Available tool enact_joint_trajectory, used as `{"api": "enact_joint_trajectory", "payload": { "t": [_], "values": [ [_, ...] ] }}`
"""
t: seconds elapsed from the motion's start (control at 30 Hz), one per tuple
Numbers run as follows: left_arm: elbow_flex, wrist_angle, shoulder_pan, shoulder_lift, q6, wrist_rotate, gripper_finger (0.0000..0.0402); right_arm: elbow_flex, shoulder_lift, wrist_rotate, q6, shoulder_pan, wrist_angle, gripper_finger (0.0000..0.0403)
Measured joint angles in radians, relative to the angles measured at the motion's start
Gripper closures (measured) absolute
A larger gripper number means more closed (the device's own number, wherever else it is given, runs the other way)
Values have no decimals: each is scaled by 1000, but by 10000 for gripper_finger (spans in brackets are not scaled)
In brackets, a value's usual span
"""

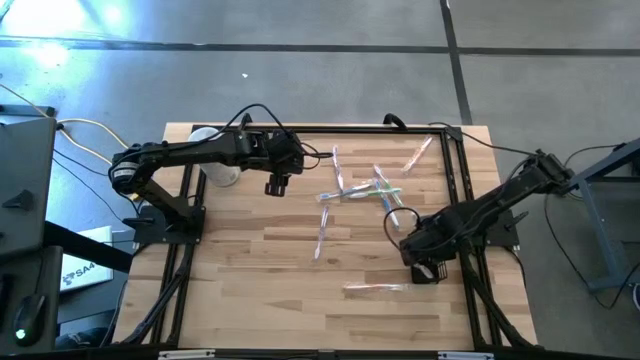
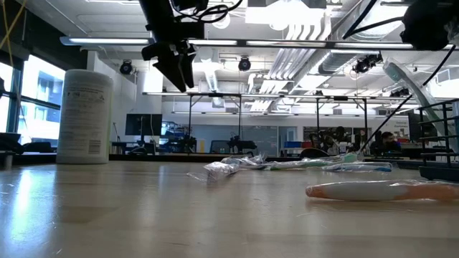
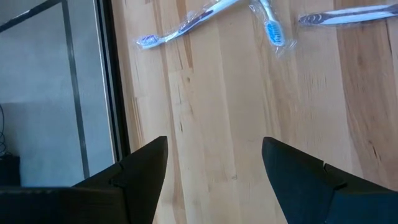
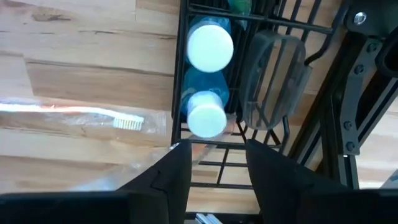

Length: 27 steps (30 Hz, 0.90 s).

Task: Pick & Place toothbrushing station
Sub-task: Put the bottom purple toothbrush into the black mesh organizer

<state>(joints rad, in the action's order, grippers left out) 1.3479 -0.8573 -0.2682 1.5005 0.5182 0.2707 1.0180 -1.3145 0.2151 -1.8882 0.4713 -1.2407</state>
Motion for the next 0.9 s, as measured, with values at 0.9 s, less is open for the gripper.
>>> {"api": "enact_joint_trajectory", "payload": {
  "t": [0.9],
  "values": [
    [0, -7, 0, 0, -36, -96, 144, 0, 326, -366, -72, 96, -101, 398]
  ]
}}
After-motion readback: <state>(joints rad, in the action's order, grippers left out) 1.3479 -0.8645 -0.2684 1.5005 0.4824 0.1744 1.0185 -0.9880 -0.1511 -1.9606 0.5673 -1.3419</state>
